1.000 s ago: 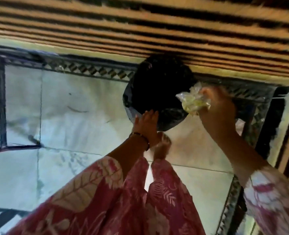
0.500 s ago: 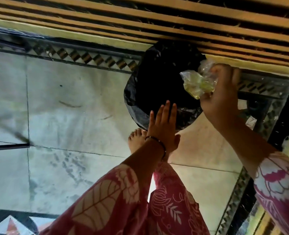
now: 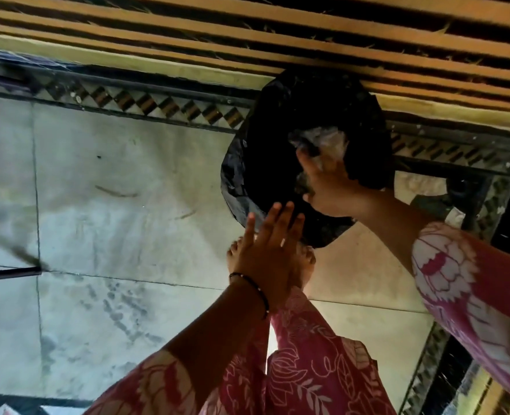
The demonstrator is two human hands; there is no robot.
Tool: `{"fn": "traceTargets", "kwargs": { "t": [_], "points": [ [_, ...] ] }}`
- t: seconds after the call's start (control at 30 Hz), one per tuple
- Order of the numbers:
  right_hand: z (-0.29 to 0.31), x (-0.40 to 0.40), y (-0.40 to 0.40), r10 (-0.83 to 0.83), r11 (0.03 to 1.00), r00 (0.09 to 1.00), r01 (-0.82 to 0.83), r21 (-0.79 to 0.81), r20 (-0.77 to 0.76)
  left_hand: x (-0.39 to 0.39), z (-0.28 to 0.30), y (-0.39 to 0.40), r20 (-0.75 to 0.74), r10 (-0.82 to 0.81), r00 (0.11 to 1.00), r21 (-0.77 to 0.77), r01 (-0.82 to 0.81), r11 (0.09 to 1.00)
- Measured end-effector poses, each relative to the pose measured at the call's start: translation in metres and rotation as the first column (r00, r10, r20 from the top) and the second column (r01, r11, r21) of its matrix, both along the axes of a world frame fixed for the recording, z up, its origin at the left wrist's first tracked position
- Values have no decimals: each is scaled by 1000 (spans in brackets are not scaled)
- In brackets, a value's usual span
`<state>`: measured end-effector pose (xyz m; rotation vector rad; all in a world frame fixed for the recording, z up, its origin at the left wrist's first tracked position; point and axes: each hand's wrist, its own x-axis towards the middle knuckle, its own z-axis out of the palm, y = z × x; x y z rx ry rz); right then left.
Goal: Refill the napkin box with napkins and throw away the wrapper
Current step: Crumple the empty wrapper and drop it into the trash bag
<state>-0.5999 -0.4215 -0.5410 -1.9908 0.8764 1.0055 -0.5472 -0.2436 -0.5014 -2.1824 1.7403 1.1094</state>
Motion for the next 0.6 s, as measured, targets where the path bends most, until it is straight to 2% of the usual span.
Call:
{"fn": "traceTargets", "kwargs": {
  "t": [0.07,0.13,0.27,0.3,0.37,0.43,0.53,0.6],
  "points": [
    [-7,3,3,28,999,1000,-28,43,-8,8,-8,3,42,-32,999,99,28,995],
    [-4,11,6,42,999,999,-42,-10,12,11,-14,6,63,-37,997,140,28,990],
    [-2,21,10,60,930,964,40,-365,258,10,-16,10,58,-5,998,169,-4,986],
    [-10,20,9,74,908,961,46,-416,268,10,-16,9,59,4,998,167,-13,986],
    [-36,26,4,143,875,974,-42,-482,176,11,-22,8,50,17,999,156,-25,987],
    [-62,36,2,192,883,981,-161,-440,27,12,-29,7,50,17,999,143,-24,989],
    [-93,49,2,198,939,962,-241,-245,-190,9,-43,11,58,27,998,98,-33,995],
    [-104,53,6,228,959,940,-262,-106,-255,8,-48,17,101,41,994,23,-44,999]
  ]
}}
